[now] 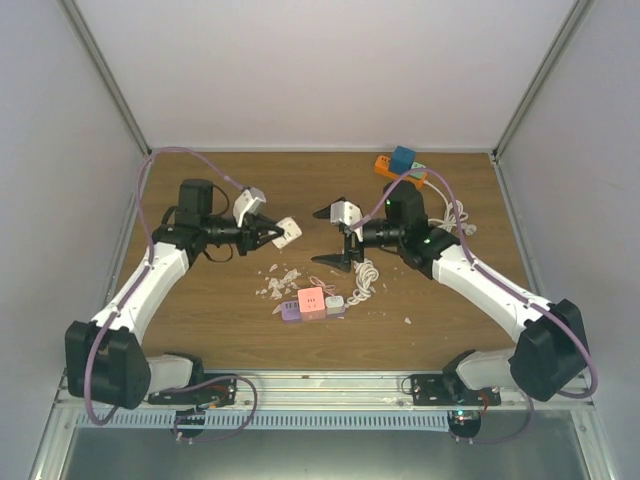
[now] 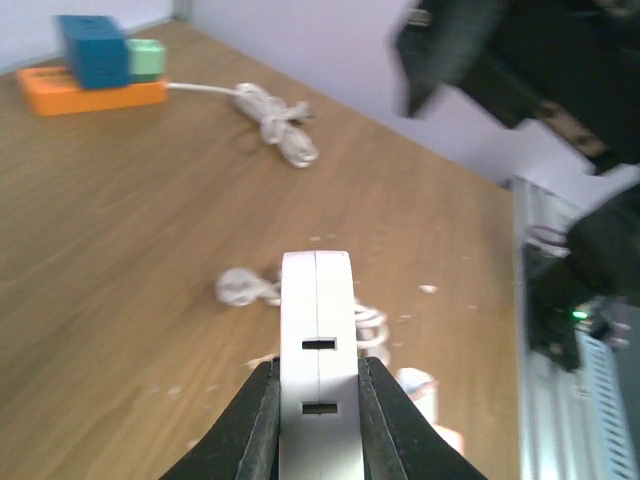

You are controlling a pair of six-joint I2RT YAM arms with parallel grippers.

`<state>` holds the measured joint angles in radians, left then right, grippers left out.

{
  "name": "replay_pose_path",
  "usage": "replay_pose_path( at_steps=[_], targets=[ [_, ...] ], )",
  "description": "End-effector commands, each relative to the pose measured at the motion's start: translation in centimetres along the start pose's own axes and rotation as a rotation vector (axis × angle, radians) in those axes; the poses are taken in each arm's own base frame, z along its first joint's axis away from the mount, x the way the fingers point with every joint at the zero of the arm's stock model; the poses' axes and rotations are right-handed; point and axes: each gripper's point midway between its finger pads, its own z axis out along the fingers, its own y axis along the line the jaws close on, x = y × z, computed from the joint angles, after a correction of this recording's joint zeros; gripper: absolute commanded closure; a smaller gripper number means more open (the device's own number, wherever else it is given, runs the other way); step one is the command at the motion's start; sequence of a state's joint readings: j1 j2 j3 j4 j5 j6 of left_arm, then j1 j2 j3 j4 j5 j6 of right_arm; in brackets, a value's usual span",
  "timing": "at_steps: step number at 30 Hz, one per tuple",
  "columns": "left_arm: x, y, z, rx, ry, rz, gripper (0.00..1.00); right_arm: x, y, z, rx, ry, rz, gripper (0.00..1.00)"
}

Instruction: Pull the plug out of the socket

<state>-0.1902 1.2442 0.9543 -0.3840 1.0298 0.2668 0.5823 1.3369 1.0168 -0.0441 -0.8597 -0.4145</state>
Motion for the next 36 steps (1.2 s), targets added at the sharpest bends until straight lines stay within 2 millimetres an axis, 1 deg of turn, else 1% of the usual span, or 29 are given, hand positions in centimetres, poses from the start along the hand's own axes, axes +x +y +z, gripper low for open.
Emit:
replay_pose_path(
  at_steps=[1,5,6,7,8,9,13,18,22,23,24,25,29,31,36],
  targets=[
    [0.0,6.2,-2.0,-0.235,0.048,-0.002,1.00,1.2,0.3,0.4,-0.028,0.007,0.001,0.00],
    [1.0,12.6,-5.2,-0.483,0.102,-0.011,1.00,2.5,0.6,0.6,-0.032,0.034,0.007,0.00],
    [1.2,13.9,-5.8,-0.537,0.122,-0.003,1.00,2.7,0.7,0.6,-0.036,0.036,0.010,0.00],
    [1.7,15.9,-7.4,-0.622,0.141,-0.014,1.00,3.0,0.8,0.7,-0.044,0.038,0.019,0.00],
    [2.1,17.4,-8.4,-0.673,0.154,-0.021,1.00,3.3,0.9,0.9,-0.054,0.040,0.028,0.00],
    [2.5,18.7,-9.5,-0.722,0.165,-0.026,1.00,3.5,0.9,1.0,-0.061,0.042,0.034,0.00],
    [4.1,23.1,-12.2,-0.884,0.257,0.014,1.00,4.5,1.1,1.3,-0.074,0.061,0.044,0.00],
    [4.9,27.2,-14.7,-1.043,0.375,0.093,1.00,4.9,1.3,1.3,-0.083,0.067,0.041,0.00],
    [5.7,29.9,-16.1,-1.143,0.452,0.151,1.00,5.1,1.6,1.3,-0.091,0.068,0.045,0.00],
    [6.2,30.6,-16.2,-1.159,0.474,0.162,1.00,5.0,1.5,1.3,-0.090,0.067,0.043,0.00],
    [6.1,31.2,-16.3,-1.177,0.482,0.181,1.00,5.1,1.5,1.4,-0.092,0.068,0.045,0.00],
    [6.4,31.8,-16.8,-1.209,0.504,0.195,1.00,5.2,1.6,1.4,-0.093,0.070,0.048,0.00],
    [7.6,34.1,-17.5,-1.279,0.574,0.258,1.00,5.4,1.6,1.5,-0.100,0.072,0.055,0.00],
    [7.9,35.3,-17.8,-1.317,0.598,0.301,1.00,5.5,1.6,1.5,-0.101,0.074,0.056,0.00],
    [9.2,37.4,-18.1,-1.370,0.644,0.343,1.00,6.0,1.7,1.7,-0.110,0.083,0.068,0.01]
  ],
)
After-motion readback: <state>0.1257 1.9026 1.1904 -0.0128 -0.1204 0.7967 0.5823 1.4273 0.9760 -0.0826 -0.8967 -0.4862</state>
